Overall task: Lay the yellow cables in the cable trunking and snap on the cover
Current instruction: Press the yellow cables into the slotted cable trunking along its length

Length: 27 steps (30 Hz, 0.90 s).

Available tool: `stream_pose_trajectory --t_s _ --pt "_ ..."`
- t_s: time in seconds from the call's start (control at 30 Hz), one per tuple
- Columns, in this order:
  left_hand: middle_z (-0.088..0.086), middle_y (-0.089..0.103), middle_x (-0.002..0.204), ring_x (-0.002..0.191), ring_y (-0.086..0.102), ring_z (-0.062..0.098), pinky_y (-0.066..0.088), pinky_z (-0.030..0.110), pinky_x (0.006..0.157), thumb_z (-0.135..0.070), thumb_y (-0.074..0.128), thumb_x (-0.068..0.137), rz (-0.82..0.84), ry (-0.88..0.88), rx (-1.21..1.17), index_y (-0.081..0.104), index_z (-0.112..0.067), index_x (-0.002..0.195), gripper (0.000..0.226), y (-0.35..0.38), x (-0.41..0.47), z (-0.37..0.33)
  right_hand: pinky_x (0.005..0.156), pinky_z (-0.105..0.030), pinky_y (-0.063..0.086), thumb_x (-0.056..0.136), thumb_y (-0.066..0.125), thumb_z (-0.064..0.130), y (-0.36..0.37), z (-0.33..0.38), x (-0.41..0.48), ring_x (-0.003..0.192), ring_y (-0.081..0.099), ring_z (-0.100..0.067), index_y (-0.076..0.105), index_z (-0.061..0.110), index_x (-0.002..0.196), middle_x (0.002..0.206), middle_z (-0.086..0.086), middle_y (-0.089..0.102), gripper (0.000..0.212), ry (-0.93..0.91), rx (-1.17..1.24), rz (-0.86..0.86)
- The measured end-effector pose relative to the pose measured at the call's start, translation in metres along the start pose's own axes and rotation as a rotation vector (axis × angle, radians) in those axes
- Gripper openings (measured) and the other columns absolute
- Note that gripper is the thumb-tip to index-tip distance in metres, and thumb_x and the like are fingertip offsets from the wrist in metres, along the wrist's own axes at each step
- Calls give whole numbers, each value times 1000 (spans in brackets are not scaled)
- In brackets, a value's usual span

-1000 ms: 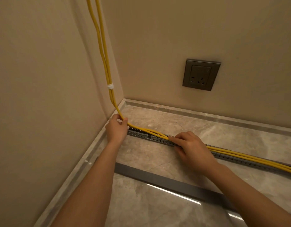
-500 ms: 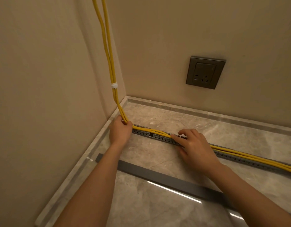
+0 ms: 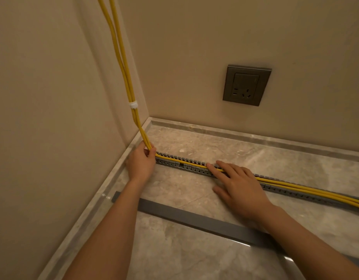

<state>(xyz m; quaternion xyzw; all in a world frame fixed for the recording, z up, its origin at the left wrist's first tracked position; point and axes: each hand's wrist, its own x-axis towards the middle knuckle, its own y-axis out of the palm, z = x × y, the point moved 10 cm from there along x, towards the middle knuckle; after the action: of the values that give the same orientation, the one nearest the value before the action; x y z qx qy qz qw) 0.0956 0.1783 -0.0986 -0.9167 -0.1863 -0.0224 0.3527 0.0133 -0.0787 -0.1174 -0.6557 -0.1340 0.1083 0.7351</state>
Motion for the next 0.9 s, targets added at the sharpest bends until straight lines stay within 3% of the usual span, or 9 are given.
stream_pose_trajectory --t_s 0.27,0.53,0.6,0.7,0.8,0.9 --pt "13 69 87 82 62 34 51 45 76 -23 54 91 -21 24 116 61 -11 99 15 0 7 -3 109 -35 24 94 26 52 1 -1 -1 134 32 -19 6 37 146 152 4 27 58 -8 -7 -18" --pt "14 66 94 87 61 32 52 43 76 -22 53 92 -44 5 159 56 -9 108 20 2 5 -3 114 -34 11 94 18 55 3 -1 0 143 11 -15 -4 38 146 158 6 8 59 -4 -4 3" --pt "16 63 102 95 60 33 50 43 81 -20 54 92 -60 -68 67 50 -8 119 30 2 0 1 115 -33 3 93 17 57 4 -2 1 144 1 -13 -9 39 145 158 7 0 60 -11 3 10" --pt "20 45 129 116 42 37 37 47 97 -17 63 85 -187 -124 47 34 -9 136 59 -8 -21 -6 114 -32 -6 92 15 59 6 -3 2 142 -12 -9 -13 40 143 157 9 -8 61 -23 23 36" --pt "16 42 130 118 38 33 35 45 98 -14 64 80 -223 114 160 42 -10 130 55 -7 -56 -49 114 -30 -10 93 17 59 8 -4 4 139 -18 -5 -12 41 143 156 9 -11 60 -25 63 61" --pt "9 54 120 114 47 27 38 41 98 -17 60 85 95 423 227 58 -11 116 32 42 -95 -92 112 -27 -9 94 29 53 6 -6 8 141 -9 -3 1 40 145 157 8 -2 60 -3 194 92"
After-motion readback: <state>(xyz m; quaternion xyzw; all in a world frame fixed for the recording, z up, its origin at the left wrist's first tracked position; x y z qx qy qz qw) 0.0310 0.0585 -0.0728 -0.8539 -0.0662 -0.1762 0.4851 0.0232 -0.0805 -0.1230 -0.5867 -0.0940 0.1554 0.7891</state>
